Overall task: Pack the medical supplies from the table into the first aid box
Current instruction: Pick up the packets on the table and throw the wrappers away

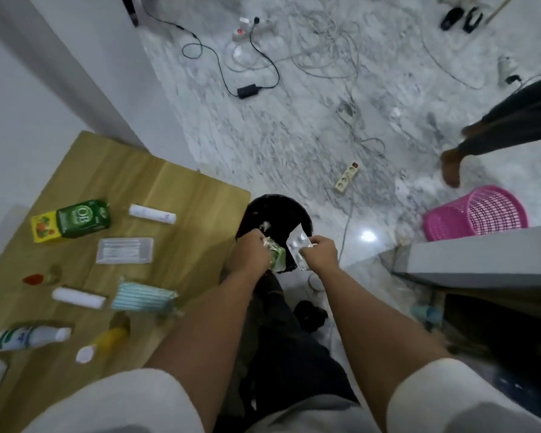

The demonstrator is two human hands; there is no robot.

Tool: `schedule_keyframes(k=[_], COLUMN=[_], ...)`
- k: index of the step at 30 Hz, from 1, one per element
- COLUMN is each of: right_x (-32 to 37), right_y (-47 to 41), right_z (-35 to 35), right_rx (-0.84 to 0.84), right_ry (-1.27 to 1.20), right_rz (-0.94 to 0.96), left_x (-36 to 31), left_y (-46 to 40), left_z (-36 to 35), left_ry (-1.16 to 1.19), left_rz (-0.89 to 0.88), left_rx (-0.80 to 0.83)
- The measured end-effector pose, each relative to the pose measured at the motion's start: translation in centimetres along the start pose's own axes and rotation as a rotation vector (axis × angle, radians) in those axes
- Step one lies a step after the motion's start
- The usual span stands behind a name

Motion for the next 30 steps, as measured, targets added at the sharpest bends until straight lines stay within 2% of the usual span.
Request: schedule_keyframes(k=[6,11,14,19,22,26,30], right_x=[0.6,1.5,3.2,8.1,12.9,19.5,25.0], right_y=[-6.3,-11.4,-11.6,-5.7,0.1,10.0,20.6], right_z=[-0.2,0.1,0.1,-1.6,-4.0,-8.2,-13.8], right_rx=[0.022,0.016,0.018,0.072,0.11,0.131,0.146], right_ry=[0.036,0.294,0.377,0.473,0.554,0.63,0.684], right_rz=[0.02,0.006,0.068,0.257,0.449,0.708,0.937], left_x=[-0.9,-2.6,-3.6,-5.0,-3.5,1.6,10.0], left_y=[-7.4,-13.1,-13.0,-7.6,-2.7,5.9,15.2], left_z=[-5.8,-8.3,-7.1,1.1,8.4,18.4,26.4], left_ry=[0.103,0.091,0.096,0.083,0.078,0.046,0.1], left_rz=[0.1,0.098,0.058,-0.016,-0.023,-0.017,0.071], left_rx=[0.037,0.074,0.038,-0.082,-0.173,-0.345,-0.543])
Point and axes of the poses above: each hand's wrist, its own y-axis away from the middle knuckle, its own z-axis out of the back of the hand, x = y × z, the point moved 10 cm from there along -y, towards the middle knuckle
